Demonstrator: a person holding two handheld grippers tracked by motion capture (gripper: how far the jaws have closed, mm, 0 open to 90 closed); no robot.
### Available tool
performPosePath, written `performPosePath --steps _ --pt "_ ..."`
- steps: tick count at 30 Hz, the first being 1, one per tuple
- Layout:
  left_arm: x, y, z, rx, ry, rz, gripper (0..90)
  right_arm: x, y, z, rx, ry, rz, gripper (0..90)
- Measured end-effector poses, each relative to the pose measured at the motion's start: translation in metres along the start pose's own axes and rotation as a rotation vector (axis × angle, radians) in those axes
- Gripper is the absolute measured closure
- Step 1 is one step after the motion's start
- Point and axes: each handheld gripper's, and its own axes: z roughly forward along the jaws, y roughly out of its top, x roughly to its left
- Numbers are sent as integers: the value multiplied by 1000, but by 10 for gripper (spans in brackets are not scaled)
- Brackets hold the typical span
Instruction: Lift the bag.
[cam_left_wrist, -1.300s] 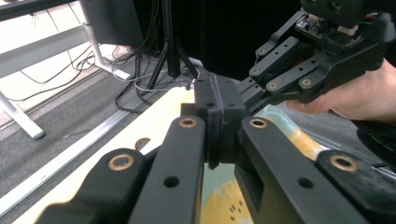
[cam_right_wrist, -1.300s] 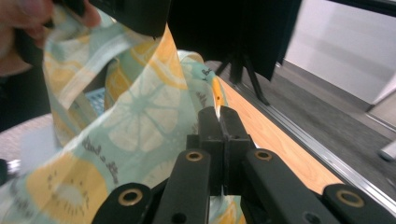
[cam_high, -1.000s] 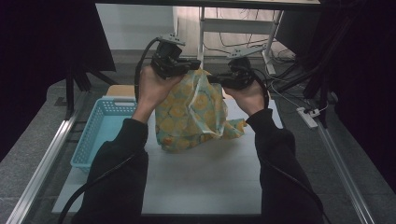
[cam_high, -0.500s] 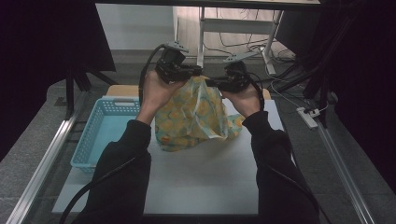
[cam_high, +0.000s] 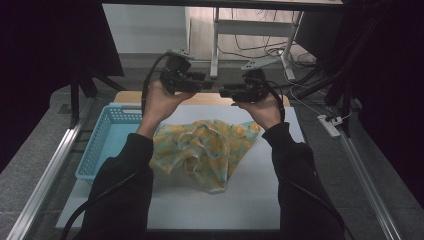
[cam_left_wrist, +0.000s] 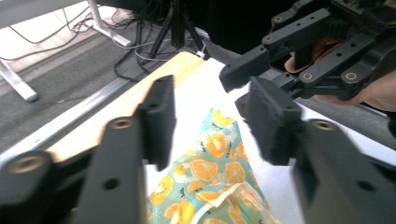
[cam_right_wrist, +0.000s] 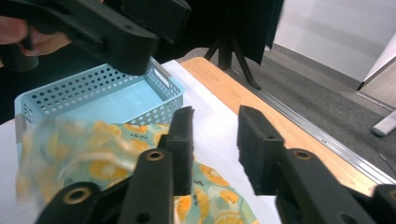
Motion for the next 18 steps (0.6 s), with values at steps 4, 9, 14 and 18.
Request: performPosePath --steps 4,9,14,18 --pt "0 -5 -2 9 10 5 336 0 -5 1 8 0 7 559" --pt "-1 -11 -2 38 32 -4 167 1 -10 2 17 -3 23 432" --pt "2 -23 0 75 37 -14 46 2 -15 1 -2 -19 42 306" --pt "3 -35 1 77 30 -9 5 2 -21 -2 -17 -17 52 239"
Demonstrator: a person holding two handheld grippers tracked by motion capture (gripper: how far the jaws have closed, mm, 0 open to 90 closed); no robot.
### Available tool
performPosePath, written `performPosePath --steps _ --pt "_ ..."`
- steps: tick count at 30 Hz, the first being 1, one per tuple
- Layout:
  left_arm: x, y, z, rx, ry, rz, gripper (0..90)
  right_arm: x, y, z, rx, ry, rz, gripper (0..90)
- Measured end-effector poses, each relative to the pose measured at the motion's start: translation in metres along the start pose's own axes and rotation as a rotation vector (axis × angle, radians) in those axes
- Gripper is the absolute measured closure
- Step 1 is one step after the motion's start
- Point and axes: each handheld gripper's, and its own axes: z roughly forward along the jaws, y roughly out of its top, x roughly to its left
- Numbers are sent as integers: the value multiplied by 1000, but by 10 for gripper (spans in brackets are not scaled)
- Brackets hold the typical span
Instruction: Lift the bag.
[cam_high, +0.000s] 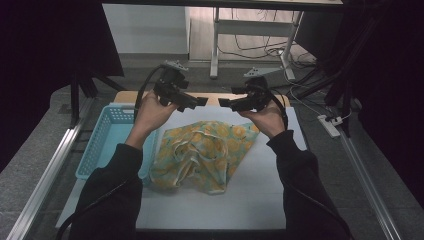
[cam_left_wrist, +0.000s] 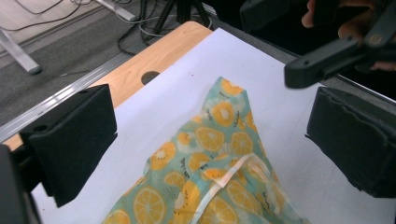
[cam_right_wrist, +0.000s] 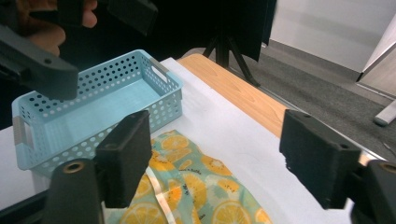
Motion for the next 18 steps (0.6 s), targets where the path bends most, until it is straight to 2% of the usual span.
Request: performPosePath --steps 5,11,14,16,18 --pt "0 -17 1 15 13 8 0 2 -11 0 15 -29 -5 180" --pt "0 -36 -2 17 15 -4 0 5 -23 -1 11 -27 3 115" --pt "1 -46 -5 6 11 -10 0 8 -28 -3 12 -29 6 85" --pt "1 -52 -7 -7 -12 -16 0 9 -32 -4 13 -31 3 76" --pt "1 -59 -8 -11 -17 -18 0 11 -36 -5 14 -32 0 73"
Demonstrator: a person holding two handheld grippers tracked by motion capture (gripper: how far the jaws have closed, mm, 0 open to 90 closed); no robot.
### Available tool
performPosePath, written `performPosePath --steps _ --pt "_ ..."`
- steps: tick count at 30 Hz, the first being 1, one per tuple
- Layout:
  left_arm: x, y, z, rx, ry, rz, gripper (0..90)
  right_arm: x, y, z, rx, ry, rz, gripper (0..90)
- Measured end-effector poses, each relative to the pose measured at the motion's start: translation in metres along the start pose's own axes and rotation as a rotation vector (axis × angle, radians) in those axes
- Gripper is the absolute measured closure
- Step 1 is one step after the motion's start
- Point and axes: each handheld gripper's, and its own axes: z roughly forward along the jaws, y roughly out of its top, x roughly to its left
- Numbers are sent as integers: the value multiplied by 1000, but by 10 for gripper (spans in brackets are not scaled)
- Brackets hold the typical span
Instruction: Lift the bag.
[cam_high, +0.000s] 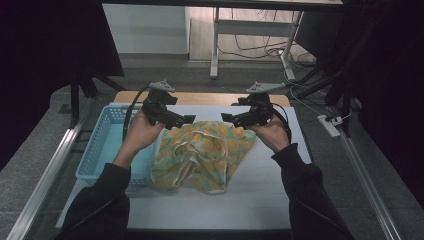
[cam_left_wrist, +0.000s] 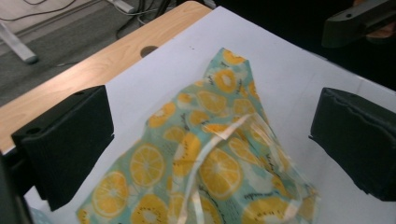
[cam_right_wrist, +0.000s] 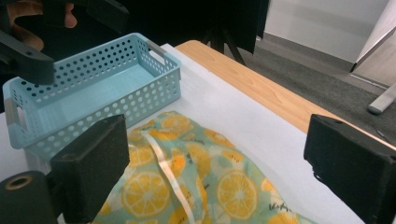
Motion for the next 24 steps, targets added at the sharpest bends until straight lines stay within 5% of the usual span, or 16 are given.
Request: performPosePath --steps 24 --pt "-15 -82 -35 -39 33 -27 0 15 -53 -26 5 -16 -12 16"
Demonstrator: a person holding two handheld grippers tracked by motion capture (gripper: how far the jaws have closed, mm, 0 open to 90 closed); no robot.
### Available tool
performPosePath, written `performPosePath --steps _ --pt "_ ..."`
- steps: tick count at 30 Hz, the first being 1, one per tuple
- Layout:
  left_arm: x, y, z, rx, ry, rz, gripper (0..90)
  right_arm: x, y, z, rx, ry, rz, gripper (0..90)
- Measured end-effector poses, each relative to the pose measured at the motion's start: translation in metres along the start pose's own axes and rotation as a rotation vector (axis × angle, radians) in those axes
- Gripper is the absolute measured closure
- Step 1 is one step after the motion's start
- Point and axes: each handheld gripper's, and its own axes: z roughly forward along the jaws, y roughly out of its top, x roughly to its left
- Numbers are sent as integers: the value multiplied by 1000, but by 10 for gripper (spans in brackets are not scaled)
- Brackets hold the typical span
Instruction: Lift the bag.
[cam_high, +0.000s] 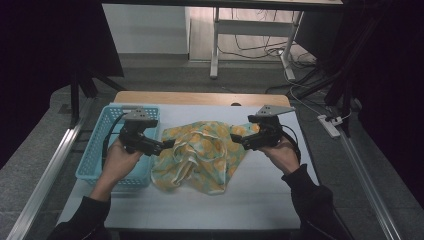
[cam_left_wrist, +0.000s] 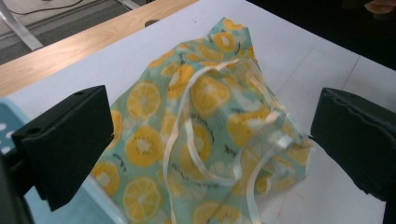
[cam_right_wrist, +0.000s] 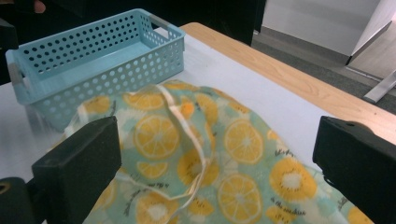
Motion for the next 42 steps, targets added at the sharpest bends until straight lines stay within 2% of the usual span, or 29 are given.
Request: performPosePath --steps 9,14,25,31,35,42 --pt "-9 -31 -16 -14 16 -30 0 9 -27 -10 14 5 12 13" --pt "-16 -48 -24 -7 30 -32 0 12 -44 -17 14 1 26 8" --pt "-30 -90 -40 4 84 -59 0 24 -78 -39 32 -32 42 2" --pt "-35 -114 -50 -12 105 -100 0 31 -97 -51 39 -55 56 2" --pt "-40 -130 -54 -2 117 -117 0 38 -112 -60 58 -71 58 2" --pt "-50 -156 -65 -2 160 -138 0 46 -141 -73 77 -95 93 2"
